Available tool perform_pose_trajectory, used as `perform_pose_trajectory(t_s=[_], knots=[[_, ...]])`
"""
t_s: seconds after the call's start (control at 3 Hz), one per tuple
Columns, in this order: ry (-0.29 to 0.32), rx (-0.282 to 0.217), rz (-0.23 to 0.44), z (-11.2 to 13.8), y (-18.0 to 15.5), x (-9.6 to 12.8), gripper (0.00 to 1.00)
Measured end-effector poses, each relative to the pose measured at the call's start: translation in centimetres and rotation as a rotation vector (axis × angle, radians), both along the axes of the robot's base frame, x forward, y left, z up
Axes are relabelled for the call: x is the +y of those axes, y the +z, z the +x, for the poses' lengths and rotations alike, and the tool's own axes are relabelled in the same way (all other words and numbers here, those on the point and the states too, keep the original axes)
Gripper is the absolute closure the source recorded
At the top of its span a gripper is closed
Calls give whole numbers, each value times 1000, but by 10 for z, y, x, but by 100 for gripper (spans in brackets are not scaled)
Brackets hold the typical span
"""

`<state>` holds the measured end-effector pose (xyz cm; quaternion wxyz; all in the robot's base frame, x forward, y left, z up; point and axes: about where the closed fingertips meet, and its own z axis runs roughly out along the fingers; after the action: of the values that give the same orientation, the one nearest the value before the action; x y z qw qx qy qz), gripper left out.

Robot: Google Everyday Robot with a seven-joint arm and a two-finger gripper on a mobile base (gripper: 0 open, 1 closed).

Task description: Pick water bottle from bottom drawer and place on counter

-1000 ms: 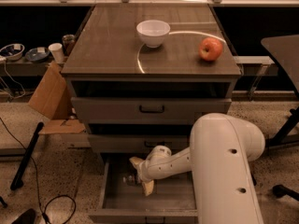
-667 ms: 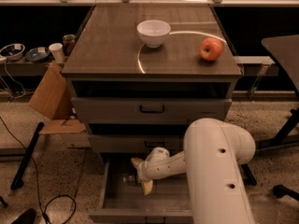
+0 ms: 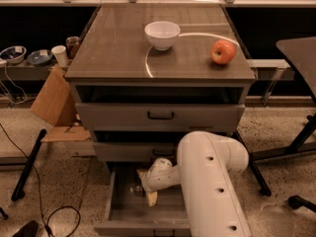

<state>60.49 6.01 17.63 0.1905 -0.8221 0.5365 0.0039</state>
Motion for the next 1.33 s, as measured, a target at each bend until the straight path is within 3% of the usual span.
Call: perform_pose_trajectory(t_s=[0.67,1.0,1.33], knots=[[-47,63,-81,9,-35,15,0],[-43,100,-88,8,-46,22,12],[-23,123,-88,8,-51,26,35]])
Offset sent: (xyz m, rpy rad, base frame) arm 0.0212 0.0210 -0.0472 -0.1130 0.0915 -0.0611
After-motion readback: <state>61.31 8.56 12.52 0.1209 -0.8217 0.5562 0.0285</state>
